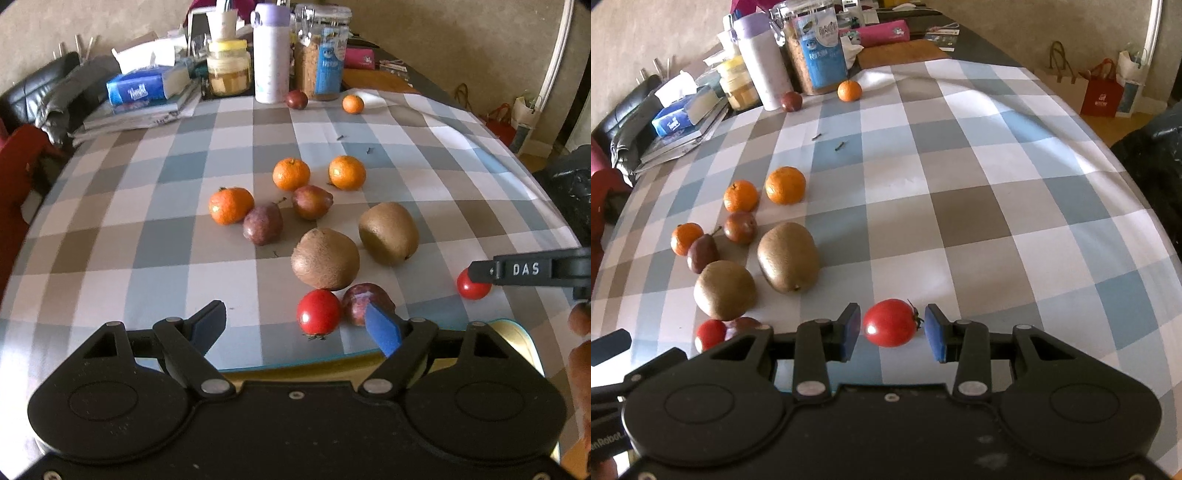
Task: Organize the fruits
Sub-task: 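Grasp a second red tomato with the left tool while the right tool holds its tomato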
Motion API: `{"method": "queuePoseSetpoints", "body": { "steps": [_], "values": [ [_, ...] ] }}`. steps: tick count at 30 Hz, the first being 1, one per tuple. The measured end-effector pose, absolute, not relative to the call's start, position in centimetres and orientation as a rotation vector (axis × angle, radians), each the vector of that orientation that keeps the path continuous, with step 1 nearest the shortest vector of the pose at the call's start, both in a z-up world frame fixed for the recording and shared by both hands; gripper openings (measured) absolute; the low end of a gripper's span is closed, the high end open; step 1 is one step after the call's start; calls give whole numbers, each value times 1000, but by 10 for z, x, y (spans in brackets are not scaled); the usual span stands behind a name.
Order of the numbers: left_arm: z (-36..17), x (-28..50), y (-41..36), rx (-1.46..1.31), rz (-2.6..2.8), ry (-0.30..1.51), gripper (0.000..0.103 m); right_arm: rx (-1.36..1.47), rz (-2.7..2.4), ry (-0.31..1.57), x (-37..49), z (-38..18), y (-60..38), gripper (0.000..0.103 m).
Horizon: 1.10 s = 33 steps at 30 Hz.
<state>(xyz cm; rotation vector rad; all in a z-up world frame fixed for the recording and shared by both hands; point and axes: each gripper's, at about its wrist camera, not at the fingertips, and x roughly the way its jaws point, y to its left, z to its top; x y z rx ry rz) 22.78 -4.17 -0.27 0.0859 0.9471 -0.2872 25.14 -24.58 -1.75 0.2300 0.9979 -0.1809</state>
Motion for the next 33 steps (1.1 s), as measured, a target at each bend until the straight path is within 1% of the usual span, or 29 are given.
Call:
{"method": "queuePoseSetpoints", "body": {
  "steps": [5, 6, 16, 24, 33],
  "values": [
    [-16, 233, -43, 28, -304, 949, 83, 254, -186, 981, 252, -29, -245, 41],
    [-19, 233, -45, 30, -301, 940, 83, 263, -194, 971, 251, -31, -244, 43],
    [-36, 219, -45, 67, -264, 776, 83, 293, -291, 833, 229, -48, -232, 43],
    [-38, 218, -39, 49, -259, 752, 83, 274, -358, 744, 219, -59, -220, 43],
    [-41, 215, -45, 110, -304, 768, 83, 237, -353, 748, 222, -62, -217, 43]
  ]
}}
